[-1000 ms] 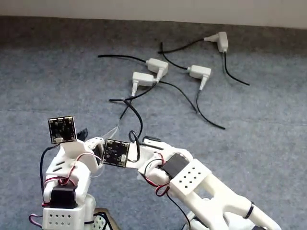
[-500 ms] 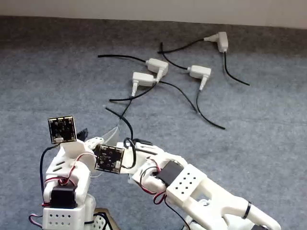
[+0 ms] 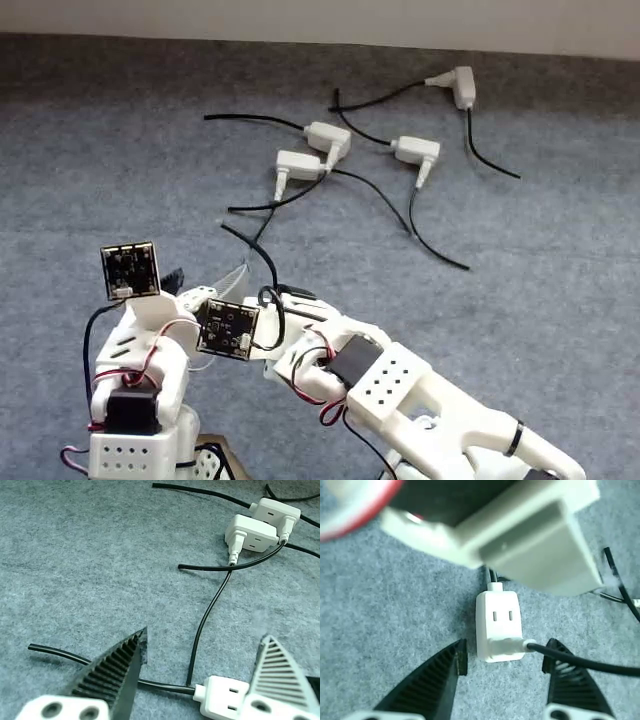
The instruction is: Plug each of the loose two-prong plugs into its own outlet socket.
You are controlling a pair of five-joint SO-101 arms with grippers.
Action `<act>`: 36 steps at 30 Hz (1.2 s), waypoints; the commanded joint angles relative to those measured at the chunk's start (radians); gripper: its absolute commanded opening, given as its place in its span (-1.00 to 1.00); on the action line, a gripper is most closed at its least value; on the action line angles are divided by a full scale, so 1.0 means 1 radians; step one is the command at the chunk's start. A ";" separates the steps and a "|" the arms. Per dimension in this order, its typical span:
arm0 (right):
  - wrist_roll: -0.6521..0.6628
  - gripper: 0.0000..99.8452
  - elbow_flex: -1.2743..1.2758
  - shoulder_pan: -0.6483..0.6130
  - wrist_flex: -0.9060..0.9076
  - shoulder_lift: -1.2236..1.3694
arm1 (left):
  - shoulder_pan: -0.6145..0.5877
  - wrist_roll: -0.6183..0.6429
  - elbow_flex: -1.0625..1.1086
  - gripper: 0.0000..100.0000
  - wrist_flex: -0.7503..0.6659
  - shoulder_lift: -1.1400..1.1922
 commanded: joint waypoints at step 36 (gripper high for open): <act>-0.009 -0.52 -0.410 0.062 -0.021 0.763 | 0.021 -0.003 0.004 -0.32 -0.041 -0.002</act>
